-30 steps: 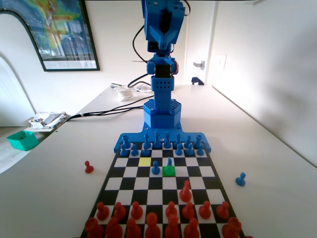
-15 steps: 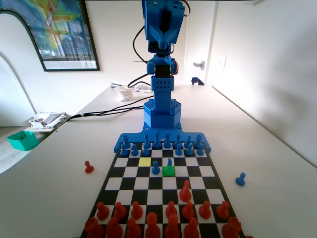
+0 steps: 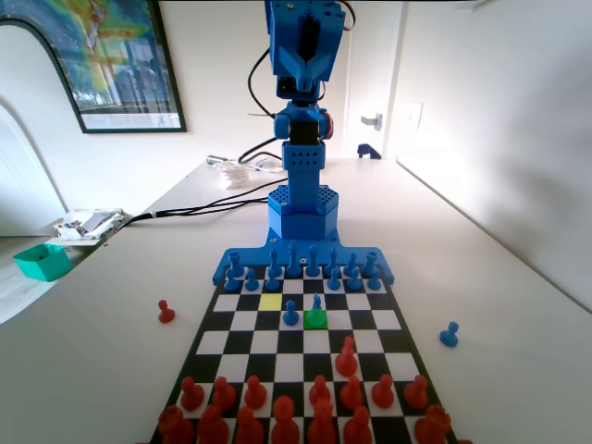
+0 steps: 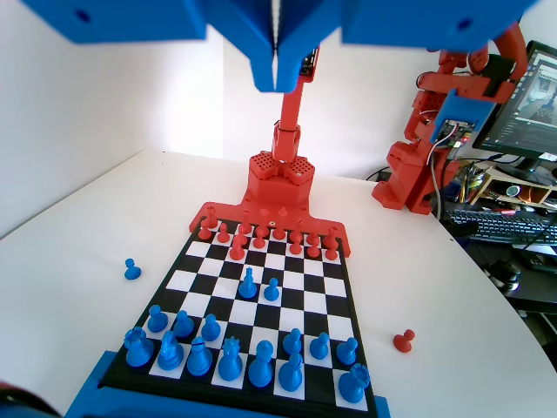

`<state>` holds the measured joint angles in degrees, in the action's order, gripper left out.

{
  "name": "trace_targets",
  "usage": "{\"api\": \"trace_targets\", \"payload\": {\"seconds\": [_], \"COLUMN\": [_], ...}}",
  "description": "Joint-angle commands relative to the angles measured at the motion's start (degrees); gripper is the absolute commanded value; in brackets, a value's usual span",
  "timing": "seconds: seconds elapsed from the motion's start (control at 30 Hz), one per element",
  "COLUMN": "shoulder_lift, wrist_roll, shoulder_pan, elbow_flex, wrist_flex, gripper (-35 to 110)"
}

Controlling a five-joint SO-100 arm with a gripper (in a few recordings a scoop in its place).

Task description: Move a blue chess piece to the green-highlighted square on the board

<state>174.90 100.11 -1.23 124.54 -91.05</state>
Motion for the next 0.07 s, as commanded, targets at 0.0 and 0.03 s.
{"api": "trace_targets", "payload": {"seconds": [0.0,0.03], "shoulder_lift": [0.2,0.2], "wrist_roll": [0.8,0.8], "shoulder_pan": [-0.4,-0.4], "elbow_flex": [0.4,0.4], "wrist_flex": [1.1,1.1], "gripper": [1,1]}}
